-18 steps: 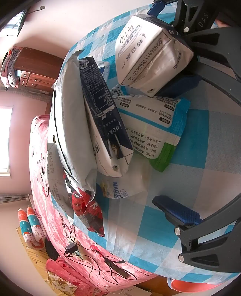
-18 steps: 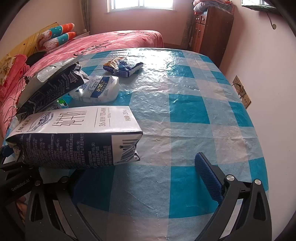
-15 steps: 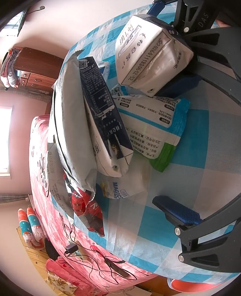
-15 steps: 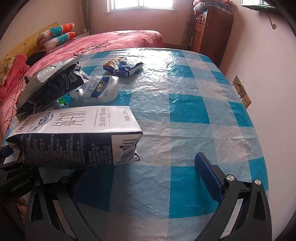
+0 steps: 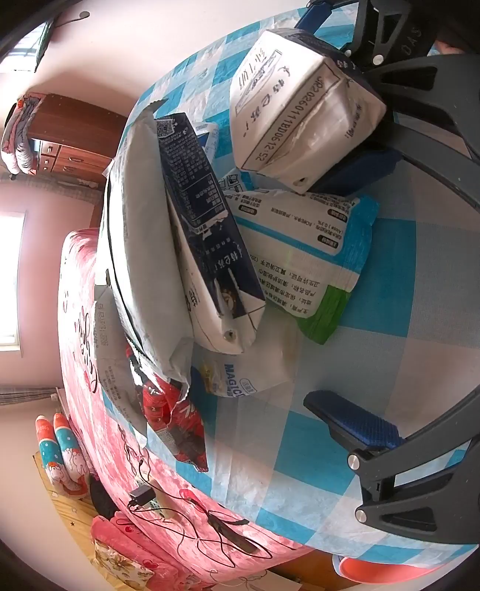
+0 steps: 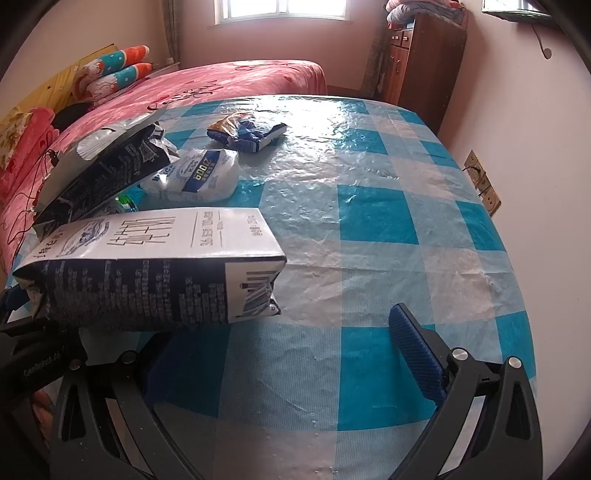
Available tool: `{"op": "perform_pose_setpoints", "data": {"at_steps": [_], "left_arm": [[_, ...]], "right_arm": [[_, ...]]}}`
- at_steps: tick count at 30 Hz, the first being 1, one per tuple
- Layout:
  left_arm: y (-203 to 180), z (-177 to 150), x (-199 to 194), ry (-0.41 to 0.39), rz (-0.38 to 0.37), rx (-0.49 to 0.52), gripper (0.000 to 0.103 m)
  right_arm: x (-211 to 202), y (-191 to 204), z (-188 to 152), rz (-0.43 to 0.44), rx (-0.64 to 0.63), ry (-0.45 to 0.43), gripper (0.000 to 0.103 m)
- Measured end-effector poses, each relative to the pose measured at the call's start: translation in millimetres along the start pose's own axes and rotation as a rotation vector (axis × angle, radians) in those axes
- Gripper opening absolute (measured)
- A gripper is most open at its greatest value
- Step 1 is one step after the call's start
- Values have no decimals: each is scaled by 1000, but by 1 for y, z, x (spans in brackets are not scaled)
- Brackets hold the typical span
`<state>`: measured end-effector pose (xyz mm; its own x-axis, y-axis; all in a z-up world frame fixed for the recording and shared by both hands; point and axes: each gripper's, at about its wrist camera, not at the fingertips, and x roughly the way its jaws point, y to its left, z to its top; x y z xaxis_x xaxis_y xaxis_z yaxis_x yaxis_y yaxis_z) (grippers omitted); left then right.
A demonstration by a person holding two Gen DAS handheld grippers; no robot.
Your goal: Collect trash
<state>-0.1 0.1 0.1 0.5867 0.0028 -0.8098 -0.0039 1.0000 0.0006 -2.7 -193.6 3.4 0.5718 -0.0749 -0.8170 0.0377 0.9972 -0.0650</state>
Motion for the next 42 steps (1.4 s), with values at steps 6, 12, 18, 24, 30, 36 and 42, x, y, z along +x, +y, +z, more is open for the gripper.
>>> {"op": "perform_pose_setpoints", "data": {"at_steps": [6,12,18,24,30,36,42], "left_arm": [[0,0,0,0,0,0,99],[0,0,0,0,1,0,99],[0,0,0,0,1,0,99],[0,0,0,0,1,1,99],[0,0,0,0,1,1,99],[-3,-3,-4,-1,-8,16,99],[-10,-16,-17,-7,-14,50,99]], "right_arm": [[-6,0,-4,0,-3,0,99],[-8,2,-5,1,-4,-2,99],[-8,2,-5,2,-4,-2,99],[-8,2,-5,2,-4,-2,99],[-13,4,-10,14,-16,-3,99],[-22,7,-23,30,-27,-6,99],[-33,7,-35,42,-24,-15,99]]}}
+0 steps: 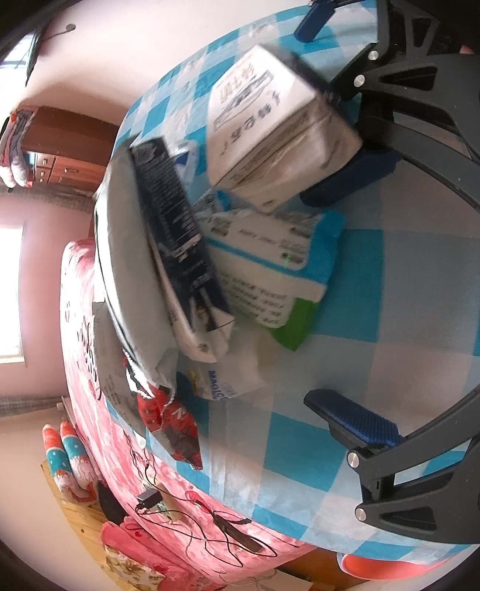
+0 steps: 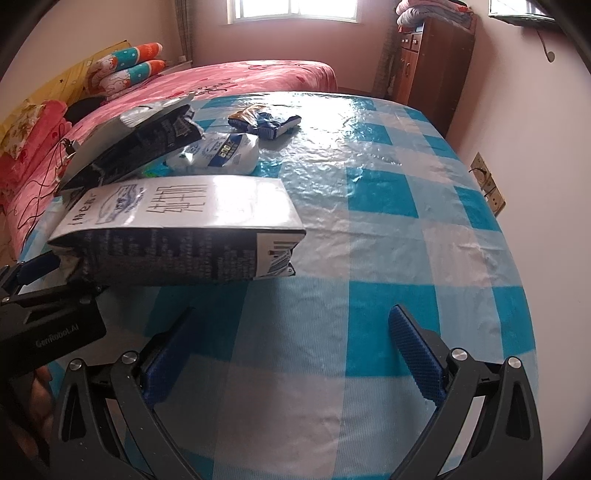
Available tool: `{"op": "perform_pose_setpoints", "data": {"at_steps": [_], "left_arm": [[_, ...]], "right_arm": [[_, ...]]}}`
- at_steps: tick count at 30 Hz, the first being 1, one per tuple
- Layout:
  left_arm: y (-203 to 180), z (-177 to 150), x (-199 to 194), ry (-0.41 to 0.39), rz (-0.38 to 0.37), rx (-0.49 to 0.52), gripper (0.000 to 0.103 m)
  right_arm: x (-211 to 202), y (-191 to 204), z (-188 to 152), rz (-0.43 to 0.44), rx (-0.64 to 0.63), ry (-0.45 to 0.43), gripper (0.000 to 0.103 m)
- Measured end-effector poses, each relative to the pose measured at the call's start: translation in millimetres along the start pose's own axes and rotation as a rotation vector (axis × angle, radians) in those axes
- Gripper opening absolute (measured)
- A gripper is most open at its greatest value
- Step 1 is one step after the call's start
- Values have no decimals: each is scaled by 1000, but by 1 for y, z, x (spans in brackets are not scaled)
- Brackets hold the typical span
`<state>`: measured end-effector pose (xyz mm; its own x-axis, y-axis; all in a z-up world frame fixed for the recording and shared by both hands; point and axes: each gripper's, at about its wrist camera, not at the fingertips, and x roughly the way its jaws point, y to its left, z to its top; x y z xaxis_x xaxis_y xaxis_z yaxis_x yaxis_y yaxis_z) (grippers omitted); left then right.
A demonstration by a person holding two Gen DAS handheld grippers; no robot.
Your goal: Collect trash
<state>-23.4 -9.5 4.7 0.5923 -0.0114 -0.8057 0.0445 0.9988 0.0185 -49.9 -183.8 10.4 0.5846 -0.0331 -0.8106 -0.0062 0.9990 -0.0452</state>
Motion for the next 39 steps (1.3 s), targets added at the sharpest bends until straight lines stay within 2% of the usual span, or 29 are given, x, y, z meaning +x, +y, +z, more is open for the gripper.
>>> {"op": "perform_pose_setpoints", "data": {"at_steps": [5,11,20,31,39], "left_arm": [[1,-17,-12,-2,-30,34,99],[10,-34,-33,-35,-46,49,99],[26,-46,-77,-110,-85,33,99],[57,-59,-111,-167,-73,-4,99],[73,-67,-121,-189,-76,-17,99]], "right_arm": [[-12,-2,-13,18,19,-14,99],[-42,-4,-25,58,38,-117,99],[-80,4,-41,108,49,-216,99],[-138,14,-57,72,43,-401,99],[-156,24,-64,96,55,-389,99]]}}
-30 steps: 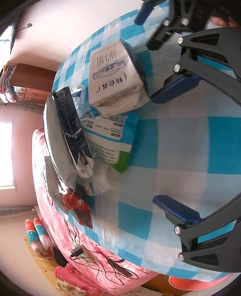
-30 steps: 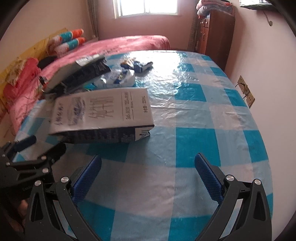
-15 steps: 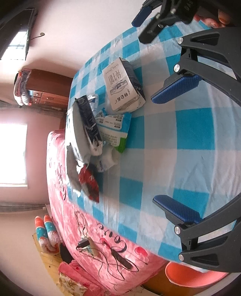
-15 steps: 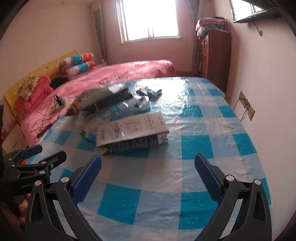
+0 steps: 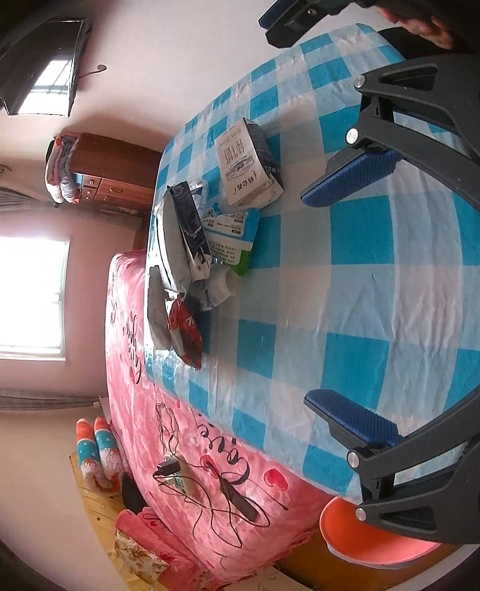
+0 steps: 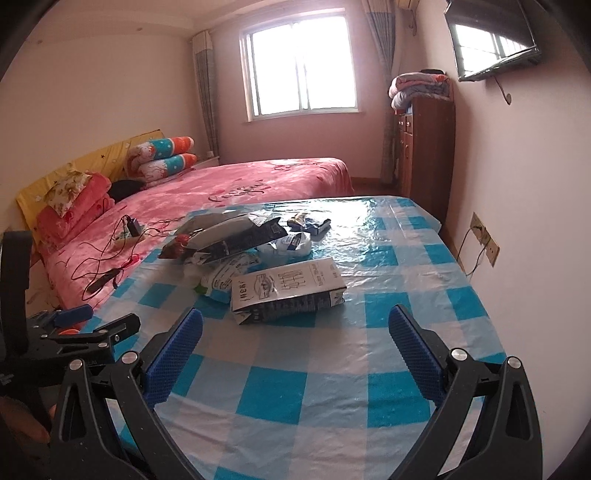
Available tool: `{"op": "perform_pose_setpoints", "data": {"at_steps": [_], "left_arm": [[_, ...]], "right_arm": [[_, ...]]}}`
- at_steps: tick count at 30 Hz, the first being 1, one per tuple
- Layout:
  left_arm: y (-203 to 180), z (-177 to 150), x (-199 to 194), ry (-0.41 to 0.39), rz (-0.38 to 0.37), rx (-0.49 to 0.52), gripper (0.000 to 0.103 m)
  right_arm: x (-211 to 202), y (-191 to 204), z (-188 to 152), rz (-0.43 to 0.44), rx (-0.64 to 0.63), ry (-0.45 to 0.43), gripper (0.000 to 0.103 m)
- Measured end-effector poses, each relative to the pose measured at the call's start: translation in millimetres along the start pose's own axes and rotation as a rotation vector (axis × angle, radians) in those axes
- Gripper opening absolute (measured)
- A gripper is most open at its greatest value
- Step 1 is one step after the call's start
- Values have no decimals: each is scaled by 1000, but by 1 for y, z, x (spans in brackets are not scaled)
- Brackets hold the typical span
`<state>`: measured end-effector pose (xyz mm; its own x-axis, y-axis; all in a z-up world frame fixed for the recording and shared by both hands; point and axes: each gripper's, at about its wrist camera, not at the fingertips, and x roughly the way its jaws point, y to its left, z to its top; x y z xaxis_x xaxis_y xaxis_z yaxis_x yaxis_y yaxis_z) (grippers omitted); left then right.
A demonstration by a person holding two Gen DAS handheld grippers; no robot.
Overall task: Collect trash
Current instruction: 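Lower left tool toward red chip bag while right tool approaches white milk carton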
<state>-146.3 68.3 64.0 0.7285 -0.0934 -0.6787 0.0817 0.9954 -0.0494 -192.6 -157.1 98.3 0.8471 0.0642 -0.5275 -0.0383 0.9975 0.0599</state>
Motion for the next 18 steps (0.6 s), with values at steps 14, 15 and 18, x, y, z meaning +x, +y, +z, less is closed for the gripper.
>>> {"op": "perform_pose_setpoints", "data": {"at_steps": [14,15,18], "left_arm": [[15,-3,4,1,35,-3,99],[16,-3,5,1,41,-4,99],[19,-2,8,-2,51,-7,99]], "right_arm": [[11,-9,1,115,147,161,99],[14,-11,1,127,169,173,99],[26,-18,1,151,226,212,99]]}}
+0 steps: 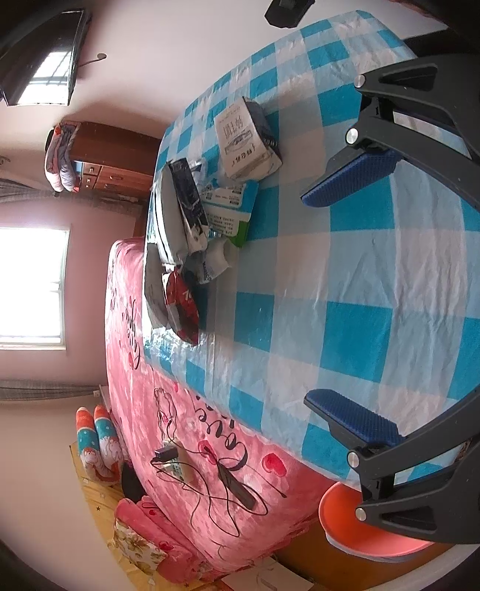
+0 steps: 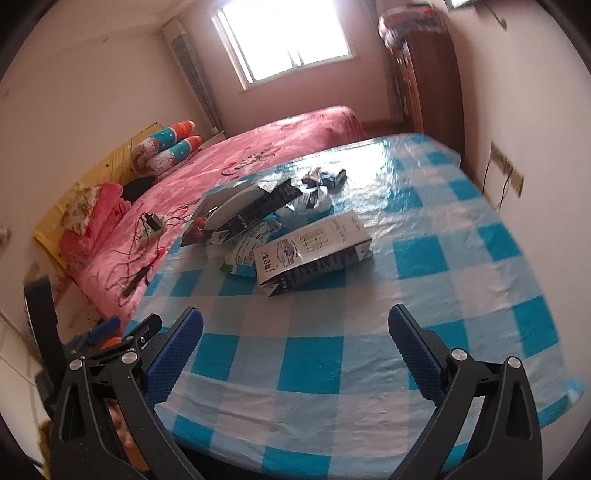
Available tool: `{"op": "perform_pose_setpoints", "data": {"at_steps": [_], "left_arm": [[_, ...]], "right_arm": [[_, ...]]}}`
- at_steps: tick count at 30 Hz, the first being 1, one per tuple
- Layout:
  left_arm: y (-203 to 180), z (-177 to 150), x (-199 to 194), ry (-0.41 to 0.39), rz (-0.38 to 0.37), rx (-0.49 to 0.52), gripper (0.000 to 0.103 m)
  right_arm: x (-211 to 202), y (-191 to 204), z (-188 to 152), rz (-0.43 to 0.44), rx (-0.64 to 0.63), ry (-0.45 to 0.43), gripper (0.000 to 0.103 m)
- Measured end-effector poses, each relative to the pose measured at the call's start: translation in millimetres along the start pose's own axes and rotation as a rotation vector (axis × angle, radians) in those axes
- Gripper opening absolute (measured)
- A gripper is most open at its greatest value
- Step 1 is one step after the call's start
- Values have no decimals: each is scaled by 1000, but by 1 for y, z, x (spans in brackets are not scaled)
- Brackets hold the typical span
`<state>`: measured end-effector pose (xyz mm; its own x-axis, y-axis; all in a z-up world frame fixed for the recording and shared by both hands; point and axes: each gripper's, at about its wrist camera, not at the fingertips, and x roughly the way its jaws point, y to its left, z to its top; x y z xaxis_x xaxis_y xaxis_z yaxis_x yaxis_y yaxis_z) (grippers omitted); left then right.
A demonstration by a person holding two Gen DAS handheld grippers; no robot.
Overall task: Collect trash
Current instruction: 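Lower left tool toward red chip bag while right tool approaches white milk carton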
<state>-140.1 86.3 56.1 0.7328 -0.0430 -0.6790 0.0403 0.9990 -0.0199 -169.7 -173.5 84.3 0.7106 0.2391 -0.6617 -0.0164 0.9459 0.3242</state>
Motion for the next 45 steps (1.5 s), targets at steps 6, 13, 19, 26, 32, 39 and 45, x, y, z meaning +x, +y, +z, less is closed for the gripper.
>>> {"op": "perform_pose_setpoints", "data": {"at_steps": [6,13,19,26,32,39,45], "left_arm": [[4,4,15,17,19,3,99],[5,28,23,-17,-52,76,99],[1,71,29,-83,-217,177,99],[-15,116,68,-38,-261,266,99],[2,132,103,1,-240,147,99],[39,141,149,129,-228,-124,99],[53,140,182,190,-243,-220,99]], "right_arm": [[29,-18,9,48,101,66,99],[57,-37,23,118,203,105,93],[81,-46,33,162,269,175,83],[107,-49,38,165,288,224,82],[115,-53,54,111,231,192,82],[128,-43,64,38,111,165,82],[141,-31,72,5,34,173,85]]}}
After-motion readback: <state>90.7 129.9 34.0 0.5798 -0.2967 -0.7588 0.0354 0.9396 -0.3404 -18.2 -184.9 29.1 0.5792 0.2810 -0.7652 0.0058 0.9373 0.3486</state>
